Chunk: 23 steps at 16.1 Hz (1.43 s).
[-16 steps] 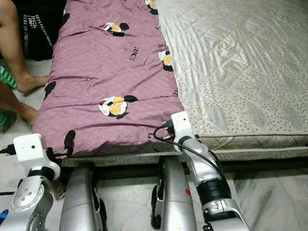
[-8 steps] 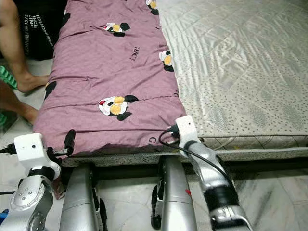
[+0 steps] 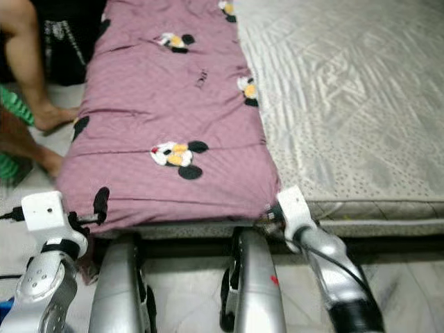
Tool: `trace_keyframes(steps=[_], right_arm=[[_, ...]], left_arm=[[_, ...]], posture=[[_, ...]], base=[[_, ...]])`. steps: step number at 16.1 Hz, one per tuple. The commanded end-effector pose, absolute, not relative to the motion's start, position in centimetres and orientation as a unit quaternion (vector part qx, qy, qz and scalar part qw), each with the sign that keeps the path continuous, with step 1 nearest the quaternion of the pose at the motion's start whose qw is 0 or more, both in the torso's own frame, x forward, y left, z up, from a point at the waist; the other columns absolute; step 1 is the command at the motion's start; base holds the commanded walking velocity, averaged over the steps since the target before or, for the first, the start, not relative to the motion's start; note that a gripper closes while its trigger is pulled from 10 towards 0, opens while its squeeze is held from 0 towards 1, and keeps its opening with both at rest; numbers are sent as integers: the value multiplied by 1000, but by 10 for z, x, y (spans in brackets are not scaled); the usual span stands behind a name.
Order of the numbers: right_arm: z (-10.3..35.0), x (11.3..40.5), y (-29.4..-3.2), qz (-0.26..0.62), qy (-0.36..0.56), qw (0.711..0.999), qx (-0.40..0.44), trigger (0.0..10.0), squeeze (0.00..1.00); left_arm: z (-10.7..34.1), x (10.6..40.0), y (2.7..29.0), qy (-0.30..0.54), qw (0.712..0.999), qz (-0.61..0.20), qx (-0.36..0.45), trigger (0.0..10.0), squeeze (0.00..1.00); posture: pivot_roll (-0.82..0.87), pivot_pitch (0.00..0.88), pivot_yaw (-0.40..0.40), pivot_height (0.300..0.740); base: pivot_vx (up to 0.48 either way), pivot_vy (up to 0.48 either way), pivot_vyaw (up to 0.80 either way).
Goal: Clean up the room
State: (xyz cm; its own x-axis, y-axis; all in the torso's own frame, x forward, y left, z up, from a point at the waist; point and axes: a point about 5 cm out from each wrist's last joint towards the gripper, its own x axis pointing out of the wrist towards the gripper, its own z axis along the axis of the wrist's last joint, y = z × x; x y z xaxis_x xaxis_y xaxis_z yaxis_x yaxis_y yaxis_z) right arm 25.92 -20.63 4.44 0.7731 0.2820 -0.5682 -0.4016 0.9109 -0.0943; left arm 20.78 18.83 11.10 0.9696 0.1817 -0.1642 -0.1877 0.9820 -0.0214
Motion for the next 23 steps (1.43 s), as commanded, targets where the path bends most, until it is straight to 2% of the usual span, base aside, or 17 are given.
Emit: trace_keyframes(steps=[1, 5, 6, 7, 8, 14, 17, 20, 21, 23], right_arm=[[35, 247, -218, 180, 322, 923, -107, 0, 0], [35, 239, -218, 210, 331, 914, -101, 0, 0], [40, 247, -216, 193, 301, 927, -112, 7843, 0], [51, 261, -214, 155, 252, 949, -108, 10000, 165], [63, 273, -211, 135, 208, 963, -110, 10000, 1000], [90, 289, -199, 121, 134, 980, -88, 10000, 1000], [104, 300, -179, 151, 97, 983, -45, 10000, 1000], [111, 331, -122, 235, 60, 969, -55, 10000, 1000], [111, 334, -116, 244, 60, 966, -56, 10000, 1000], [95, 342, -91, 255, 112, 958, -68, 10000, 1000]], left_arm=[[108, 207, 190, 88, 992, 94, -14, 10000, 0], [107, 208, 189, 89, 992, 93, -14, 10000, 0], [107, 209, 187, 89, 992, 91, -14, 10000, 0], [107, 209, 187, 89, 992, 90, -14, 10000, 0], [108, 210, 189, 87, 992, 91, -13, 10000, 0], [109, 210, 192, 84, 992, 96, -10, 10000, 0], [110, 212, 190, 82, 992, 94, -12, 10000, 0], [116, 215, 185, 73, 994, 78, -21, 10000, 0], [117, 213, 186, 73, 994, 79, -21, 10000, 0], [117, 204, 192, 81, 992, 94, -15, 10000, 0]], posture=[[63, 154, -51, 538], [58, 151, -51, 538], [59, 148, -50, 538], [63, 144, -49, 538], [63, 143, -49, 538], [75, 130, -53, 538], [69, 128, -45, 538], [109, 148, -38, 538], [116, 153, -40, 538], [147, 184, -46, 538]], base=[[0, 0, 0], [0, 0, 0], [0, 0, 0], [0, 0, 0], [0, 0, 0], [0, 0, 0], [0, 0, 0], [0, 0, 0], [0, 0, 0], [0, 0, 0]])
